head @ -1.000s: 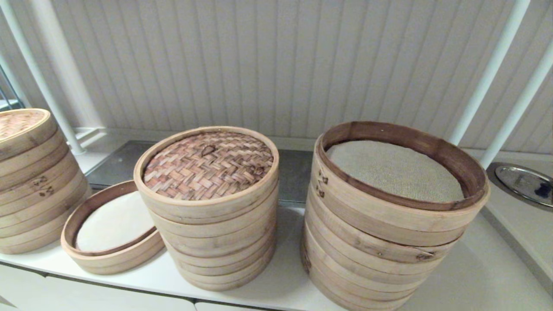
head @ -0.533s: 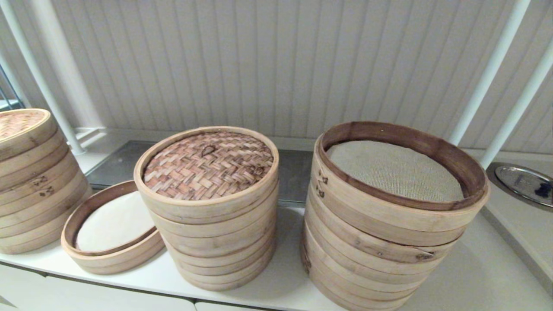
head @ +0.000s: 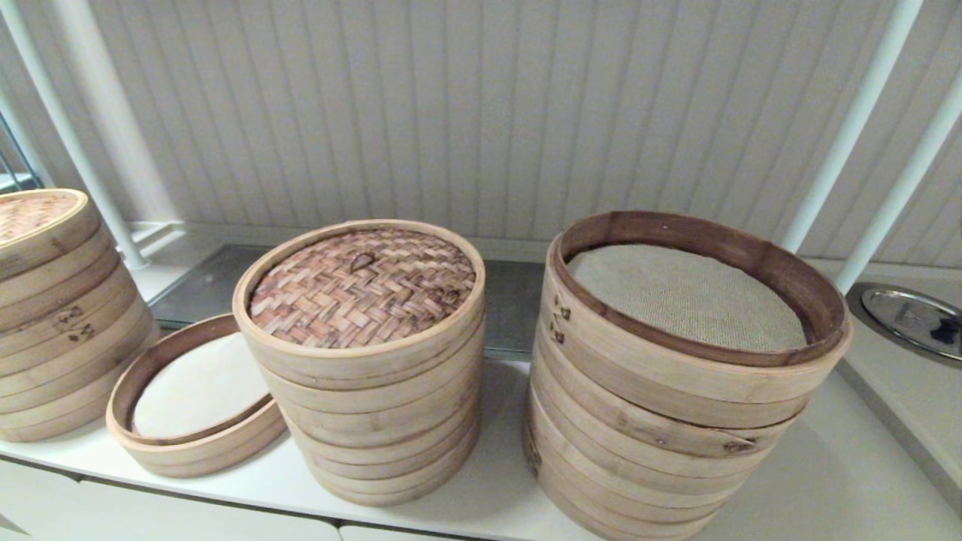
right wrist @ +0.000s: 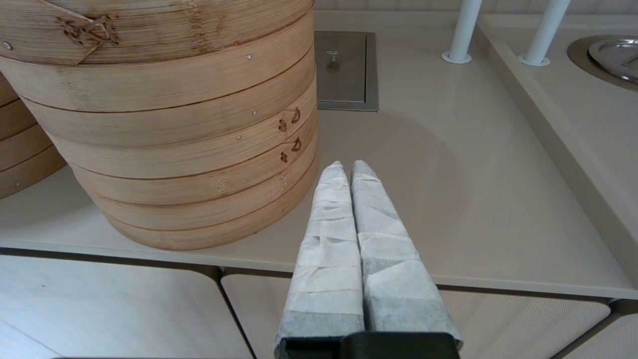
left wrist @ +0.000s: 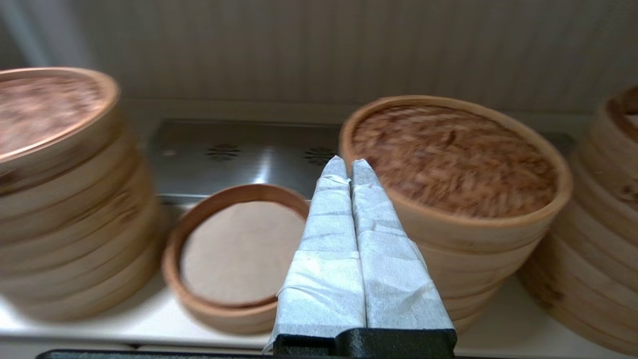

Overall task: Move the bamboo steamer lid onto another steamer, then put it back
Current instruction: Pick up the steamer

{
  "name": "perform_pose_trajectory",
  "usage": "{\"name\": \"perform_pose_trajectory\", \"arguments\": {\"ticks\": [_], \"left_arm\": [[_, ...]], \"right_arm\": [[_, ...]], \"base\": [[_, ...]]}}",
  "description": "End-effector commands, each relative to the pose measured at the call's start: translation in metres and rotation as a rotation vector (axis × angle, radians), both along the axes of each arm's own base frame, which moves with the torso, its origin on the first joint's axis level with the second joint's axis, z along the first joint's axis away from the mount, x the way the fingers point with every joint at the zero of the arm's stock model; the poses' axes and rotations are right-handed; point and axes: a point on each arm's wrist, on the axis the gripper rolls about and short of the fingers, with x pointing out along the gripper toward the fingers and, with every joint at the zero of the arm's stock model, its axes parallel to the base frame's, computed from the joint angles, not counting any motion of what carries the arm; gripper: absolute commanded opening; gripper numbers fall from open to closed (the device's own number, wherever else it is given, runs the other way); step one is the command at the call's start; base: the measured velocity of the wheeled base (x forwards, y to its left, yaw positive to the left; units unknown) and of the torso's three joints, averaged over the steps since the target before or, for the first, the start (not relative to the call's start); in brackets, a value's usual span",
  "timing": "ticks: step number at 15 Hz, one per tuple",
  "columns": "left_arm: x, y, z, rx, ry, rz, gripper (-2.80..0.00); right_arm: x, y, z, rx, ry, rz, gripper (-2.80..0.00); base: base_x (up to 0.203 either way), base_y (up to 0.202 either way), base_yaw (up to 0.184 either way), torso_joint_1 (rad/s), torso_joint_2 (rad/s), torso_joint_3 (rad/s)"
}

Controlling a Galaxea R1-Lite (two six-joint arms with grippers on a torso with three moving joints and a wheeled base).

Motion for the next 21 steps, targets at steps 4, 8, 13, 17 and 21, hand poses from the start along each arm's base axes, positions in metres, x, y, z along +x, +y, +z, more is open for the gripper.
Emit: {"name": "perform_pose_trajectory", "arguments": {"ticks": [4, 8, 13, 17, 21], "left_arm": [[0.119, -0.037, 0.003, 0.030, 0.281, -0.252, -2.80], [0.184, -0.076, -0.004, 0.027, 0.381, -0.343, -2.80], [0.227, -0.095, -0.021, 0.039, 0.379, -0.357, 0.00], [0.249, -0.104, -0.038, 0.094, 0.401, -0.397, 0.00], [0.257, -0.111, -0.043, 0.105, 0.395, -0.440, 0.00]], "right_arm": [[0.000, 0.000, -0.001, 0.000, 0.003, 0.000, -2.80], [0.000, 0.000, -0.001, 0.000, 0.003, 0.000, -2.80], [0.000, 0.000, -0.001, 0.000, 0.003, 0.000, -2.80], [0.000, 0.000, -0.001, 0.000, 0.003, 0.000, -2.80], [0.000, 0.000, -0.001, 0.000, 0.003, 0.000, -2.80]], "base": [[0.000, 0.000, 0.000, 0.000, 0.00, 0.000], [0.000, 0.000, 0.000, 0.000, 0.00, 0.000], [0.000, 0.000, 0.000, 0.000, 0.00, 0.000], [0.000, 0.000, 0.000, 0.000, 0.00, 0.000], [0.000, 0.000, 0.000, 0.000, 0.00, 0.000]]}}
